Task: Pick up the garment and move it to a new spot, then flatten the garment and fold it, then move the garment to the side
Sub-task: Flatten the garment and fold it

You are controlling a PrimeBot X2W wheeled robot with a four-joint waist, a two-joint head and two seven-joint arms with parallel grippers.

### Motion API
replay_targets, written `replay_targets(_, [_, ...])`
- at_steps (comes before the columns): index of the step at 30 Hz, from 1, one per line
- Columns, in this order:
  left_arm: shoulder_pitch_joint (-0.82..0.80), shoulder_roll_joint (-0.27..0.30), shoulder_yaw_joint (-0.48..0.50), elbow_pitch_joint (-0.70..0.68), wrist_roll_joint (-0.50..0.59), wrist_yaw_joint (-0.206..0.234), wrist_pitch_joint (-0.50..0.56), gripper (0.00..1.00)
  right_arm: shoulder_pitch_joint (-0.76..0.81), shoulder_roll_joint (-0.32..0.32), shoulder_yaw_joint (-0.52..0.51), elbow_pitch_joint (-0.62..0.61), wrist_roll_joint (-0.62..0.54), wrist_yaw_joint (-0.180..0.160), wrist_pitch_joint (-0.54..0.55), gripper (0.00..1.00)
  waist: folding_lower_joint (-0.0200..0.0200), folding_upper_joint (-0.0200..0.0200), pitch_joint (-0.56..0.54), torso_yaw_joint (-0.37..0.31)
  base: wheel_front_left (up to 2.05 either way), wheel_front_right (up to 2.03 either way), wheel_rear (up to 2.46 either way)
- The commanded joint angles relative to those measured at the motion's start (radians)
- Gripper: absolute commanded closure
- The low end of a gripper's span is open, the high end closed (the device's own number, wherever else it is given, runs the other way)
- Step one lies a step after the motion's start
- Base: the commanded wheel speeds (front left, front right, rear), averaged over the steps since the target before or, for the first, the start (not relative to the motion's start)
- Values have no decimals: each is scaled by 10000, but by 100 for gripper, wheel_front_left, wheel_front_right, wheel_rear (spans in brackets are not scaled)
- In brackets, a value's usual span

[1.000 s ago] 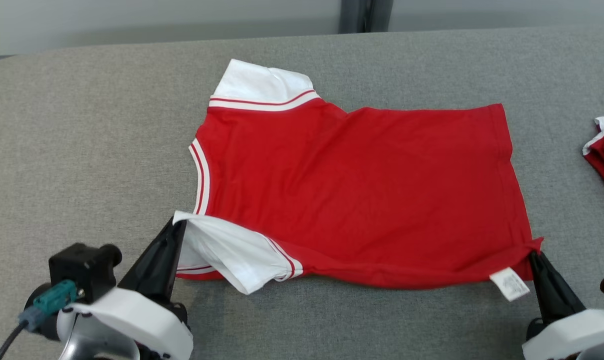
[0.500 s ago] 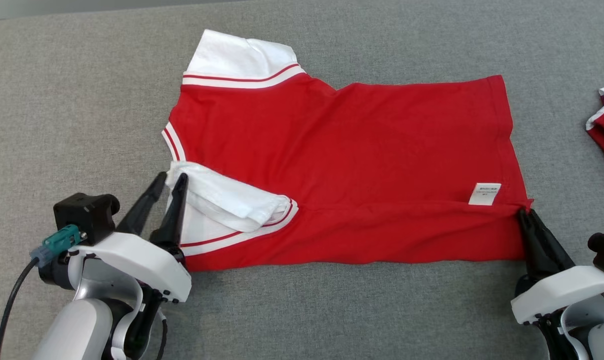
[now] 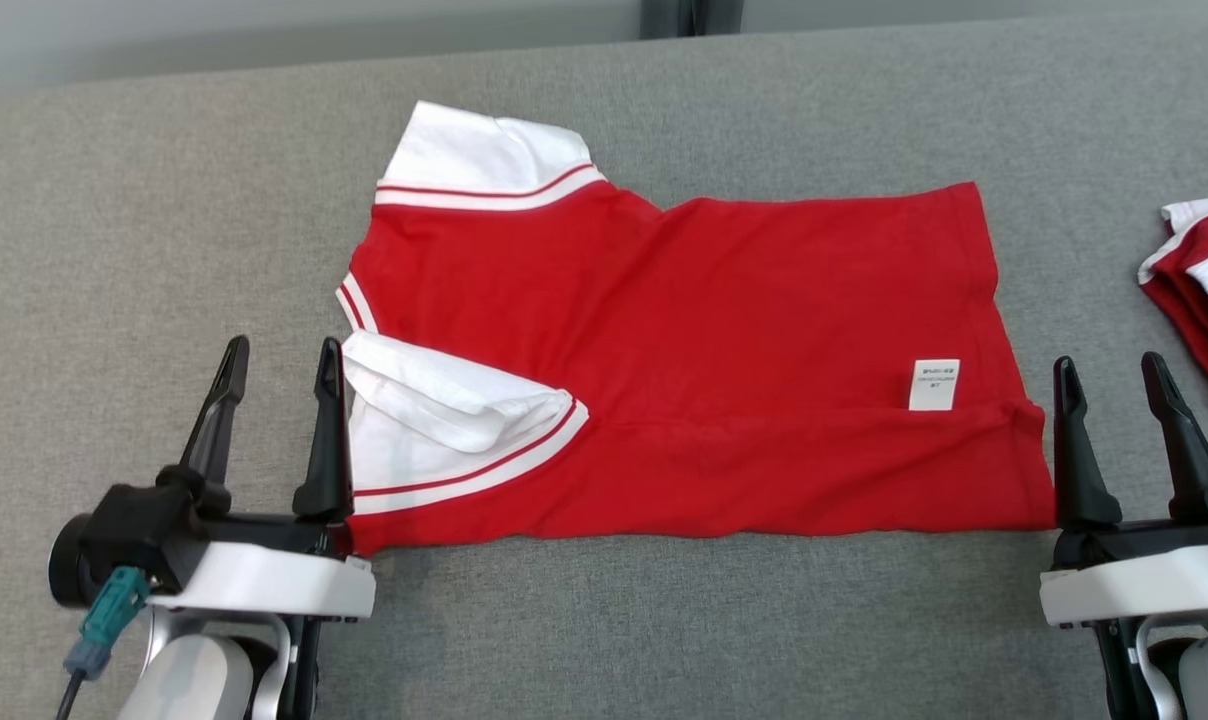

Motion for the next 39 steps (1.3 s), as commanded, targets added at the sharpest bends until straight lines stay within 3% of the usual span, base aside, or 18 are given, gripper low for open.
replay_targets(1, [162, -1, 101, 130, 177, 52, -168, 0, 109, 13, -32, -84, -151, 2, -134, 0, 0, -1, -242, -19, 0, 0, 0])
replay_targets(13, [963, -137, 361, 1062, 355, -117, -340, 0, 631, 53, 7, 211, -203, 2, -245, 0, 0, -1, -698, 14, 0, 0, 0])
replay_targets(23, [623, -160, 185, 1506, 267, -289, -102, 0, 652, 149, -44, 421, -167, 2, -268, 0, 0, -1, -775, 85, 0, 0, 0])
replay_targets(39, [489, -573, -465, 2915, -477, -505, 1967, 0, -31, 271, 296, 3902, 491, 2, -88, 0, 0, -1, -424, -83, 0, 0, 0])
